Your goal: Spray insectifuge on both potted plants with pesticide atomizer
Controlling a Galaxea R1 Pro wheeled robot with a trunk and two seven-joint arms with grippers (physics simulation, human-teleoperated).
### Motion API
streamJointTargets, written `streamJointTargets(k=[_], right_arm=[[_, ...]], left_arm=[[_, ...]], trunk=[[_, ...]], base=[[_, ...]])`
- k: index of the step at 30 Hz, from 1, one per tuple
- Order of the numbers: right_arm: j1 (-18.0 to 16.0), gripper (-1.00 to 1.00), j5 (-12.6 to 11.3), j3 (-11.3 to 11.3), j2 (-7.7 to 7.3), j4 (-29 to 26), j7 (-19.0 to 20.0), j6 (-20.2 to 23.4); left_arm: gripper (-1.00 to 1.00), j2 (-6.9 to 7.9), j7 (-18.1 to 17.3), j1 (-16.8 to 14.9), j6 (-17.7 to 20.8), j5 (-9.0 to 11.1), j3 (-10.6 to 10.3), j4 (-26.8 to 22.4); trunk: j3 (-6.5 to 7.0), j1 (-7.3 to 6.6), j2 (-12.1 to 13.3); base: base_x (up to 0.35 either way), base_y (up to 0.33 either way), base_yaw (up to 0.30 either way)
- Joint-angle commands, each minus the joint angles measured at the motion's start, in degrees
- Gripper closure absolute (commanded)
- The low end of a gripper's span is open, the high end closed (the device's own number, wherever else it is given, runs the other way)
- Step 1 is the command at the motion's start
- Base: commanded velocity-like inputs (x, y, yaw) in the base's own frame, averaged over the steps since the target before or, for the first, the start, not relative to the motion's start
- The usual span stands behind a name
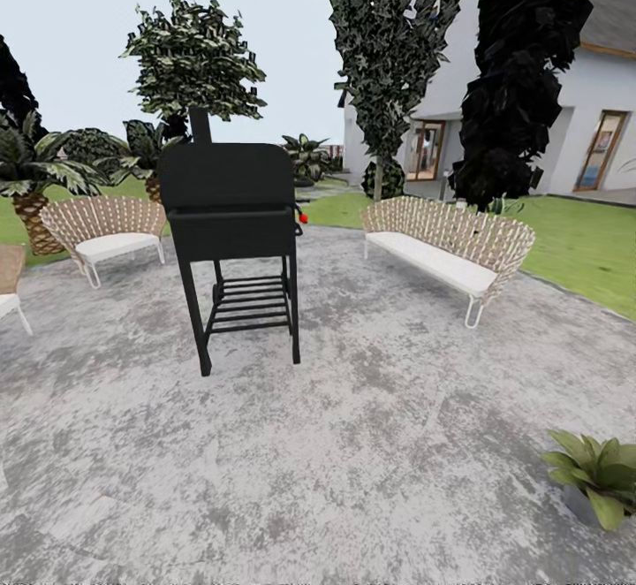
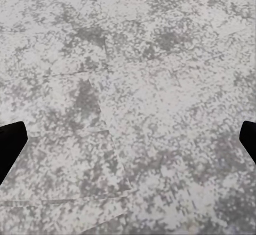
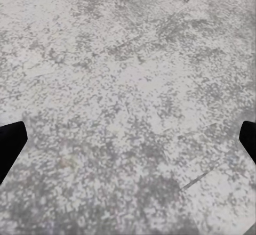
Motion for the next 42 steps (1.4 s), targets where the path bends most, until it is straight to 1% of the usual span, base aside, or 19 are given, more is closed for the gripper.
streamJointTargets(k=[1, 7, 10, 11, 12, 15, 21, 25, 42], right_arm=[[0.0, -1.0, 0.1, 0.0, -0.01, 0.0, 0.0, -0.2], [0.0, -1.0, 0.1, 0.0, -0.01, 0.0, -0.1, -0.2], [0.0, -1.0, 0.1, 0.0, -0.05, 0.0, 0.0, -0.2], [0.0, -1.0, 0.1, 0.0, -0.04, -0.1, 0.0, -0.2], [0.0, -1.0, 0.1, 0.0, -0.04, -0.1, 0.0, -0.2], [0.0, -1.0, 0.1, 0.0, -0.03, -0.1, 0.0, -0.2], [0.0, -1.0, 0.1, 0.0, -0.01, -0.1, 0.0, -0.2], [0.0, -1.0, 0.2, 0.0, -0.01, 0.0, 0.0, -0.2], [0.0, -1.0, 0.1, 0.0, -0.01, 0.0, 0.0, -0.2]], left_arm=[[-1.0, 0.05, 0.0, 0.0, -0.2, -0.2, 0.0, 0.0], [-1.0, 0.11, 0.0, -0.5, -0.2, -0.2, -0.1, -0.2], [-1.0, -0.09, -0.1, -0.9, -0.1, -0.2, -0.3, -0.7], [-1.0, -0.21, -0.1, -1.5, -0.1, -0.2, -0.4, -0.8], [-1.0, -0.16, -0.1, -3.7, 0.1, -0.2, -0.4, -0.5], [-1.0, 0.02, 0.0, -5.4, 0.0, -0.1, -0.5, 0.1], [-1.0, 0.17, 0.1, -5.4, -0.1, -0.1, -0.2, 2.7], [-1.0, 1.22, 0.1, -5.4, -0.2, -0.1, -0.2, 3.1], [-1.0, 1.27, 0.1, -5.5, -0.2, -0.1, -0.2, 3.1]], trunk=[[-0.31, 0.22, -0.4], [-1.63, 1.54, -2.8], [-2.18, 2.2, -4.1], [-2.36, 2.42, -4.5], [-2.54, 2.63, -4.9], [-3.08, 3.29, -6.1], [-4.39, 4.61, -8.5], [-5.45, 5.49, -10.1], [-10.04, 9.22, -16.9]], base=[[0.0, 0.0, -0.002], [0.0, 0.0, 0.0], [0.0, 0.0, 0.0], [0.0, 0.0, 0.0], [0.0, 0.0, 0.0], [0.0, 0.0, 0.0], [0.0, 0.0, 0.0], [0.0, 0.0, 0.0], [0.0, 0.0, 0.0]])
